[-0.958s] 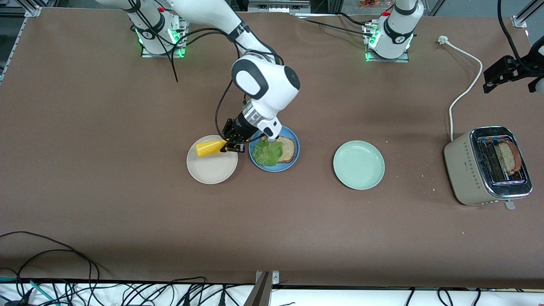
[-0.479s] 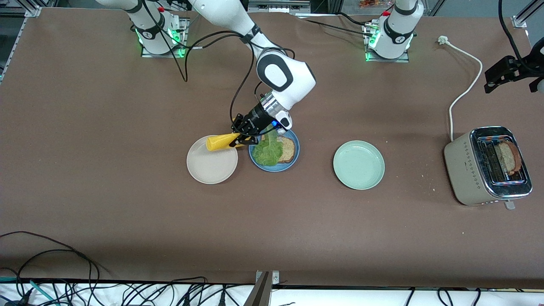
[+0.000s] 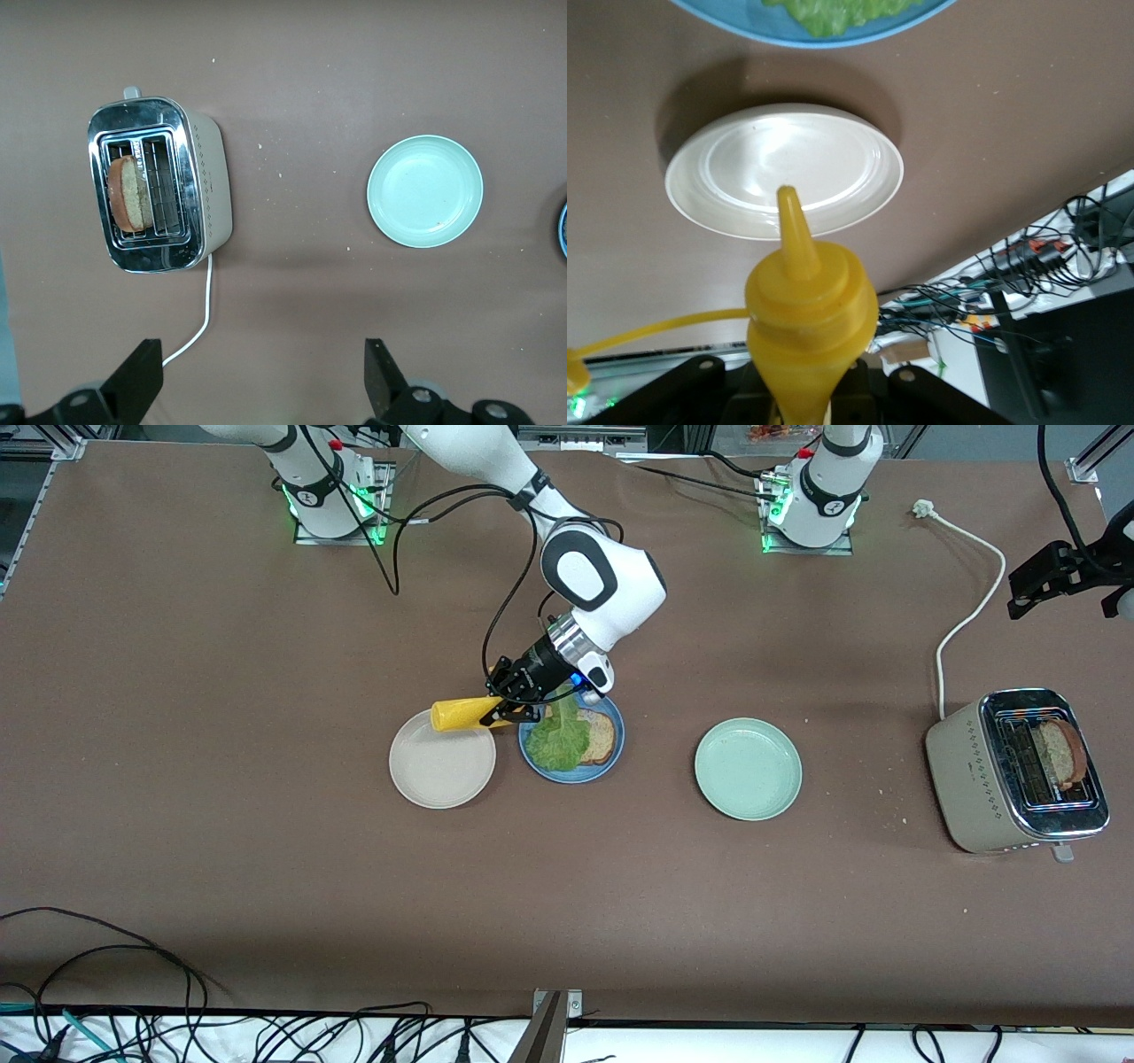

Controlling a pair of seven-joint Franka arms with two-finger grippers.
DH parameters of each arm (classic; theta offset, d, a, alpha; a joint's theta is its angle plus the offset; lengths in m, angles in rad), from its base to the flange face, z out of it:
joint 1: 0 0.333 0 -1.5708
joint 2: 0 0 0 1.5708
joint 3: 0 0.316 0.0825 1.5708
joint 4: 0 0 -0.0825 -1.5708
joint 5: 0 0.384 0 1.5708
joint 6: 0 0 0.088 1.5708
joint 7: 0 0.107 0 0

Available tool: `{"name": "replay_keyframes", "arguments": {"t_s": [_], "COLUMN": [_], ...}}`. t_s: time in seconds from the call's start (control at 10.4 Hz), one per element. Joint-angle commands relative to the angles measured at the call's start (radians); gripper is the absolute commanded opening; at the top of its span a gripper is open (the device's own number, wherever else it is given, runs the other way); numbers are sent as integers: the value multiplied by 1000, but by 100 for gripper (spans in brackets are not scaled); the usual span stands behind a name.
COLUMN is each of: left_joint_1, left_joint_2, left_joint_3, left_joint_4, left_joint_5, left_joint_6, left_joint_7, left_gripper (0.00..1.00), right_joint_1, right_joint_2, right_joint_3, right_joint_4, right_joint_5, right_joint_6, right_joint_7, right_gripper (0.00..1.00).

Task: Make sandwich in blue plate with both arms

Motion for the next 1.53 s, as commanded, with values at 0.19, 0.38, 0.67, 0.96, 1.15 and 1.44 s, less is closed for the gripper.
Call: {"name": "replay_keyframes", "arguments": {"t_s": [0.19, 0.38, 0.67, 0.96, 1.15, 1.44], "left_joint_1": [6, 6, 6, 6, 6, 6], "left_joint_2": [0, 0, 0, 0, 0, 0], "left_joint_3": [-8, -7, -7, -8, -7, -8], "left_joint_4": [15, 15, 15, 15, 15, 15], "left_joint_5": [3, 3, 3, 3, 3, 3], "left_joint_6": [-13, -13, -13, -13, -13, -13], "left_joint_7": [-8, -8, -8, -8, -8, -8], "left_gripper": [100, 100, 100, 100, 100, 100], "right_joint_1": [-154, -243, -337, -472, -542, -644], "right_joint_2": [-59, -97, -102, -102, -102, -126], "right_joint_3": [-1, 5, 3, 5, 5, 5], "right_joint_4": [101, 104, 108, 108, 108, 108], "right_joint_5": [377, 552, 786, 1085, 1246, 1404], "right_joint_6": [-1, 48, 56, 56, 49, -43], "right_joint_7": [-16, -39, -127, -304, -460, -680], "right_gripper": [8, 8, 8, 8, 8, 8]}}
